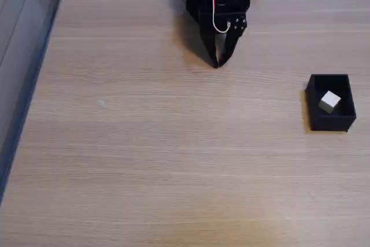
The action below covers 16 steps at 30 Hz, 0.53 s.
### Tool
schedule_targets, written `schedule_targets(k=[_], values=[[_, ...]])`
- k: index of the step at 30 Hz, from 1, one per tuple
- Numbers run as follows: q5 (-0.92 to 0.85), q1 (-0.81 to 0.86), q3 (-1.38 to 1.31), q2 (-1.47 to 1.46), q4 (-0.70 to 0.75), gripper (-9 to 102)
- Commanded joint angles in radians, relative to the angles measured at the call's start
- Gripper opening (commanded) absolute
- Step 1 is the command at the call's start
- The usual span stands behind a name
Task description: Pick a white block and place it in the black box.
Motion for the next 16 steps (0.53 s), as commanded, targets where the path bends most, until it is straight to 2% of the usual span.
schedule_targets(k=[1,16], values=[[-0.006,-0.012,0.014,0.081,0.041,0],[-0.049,-0.023,0.014,0.084,0.046,0]])
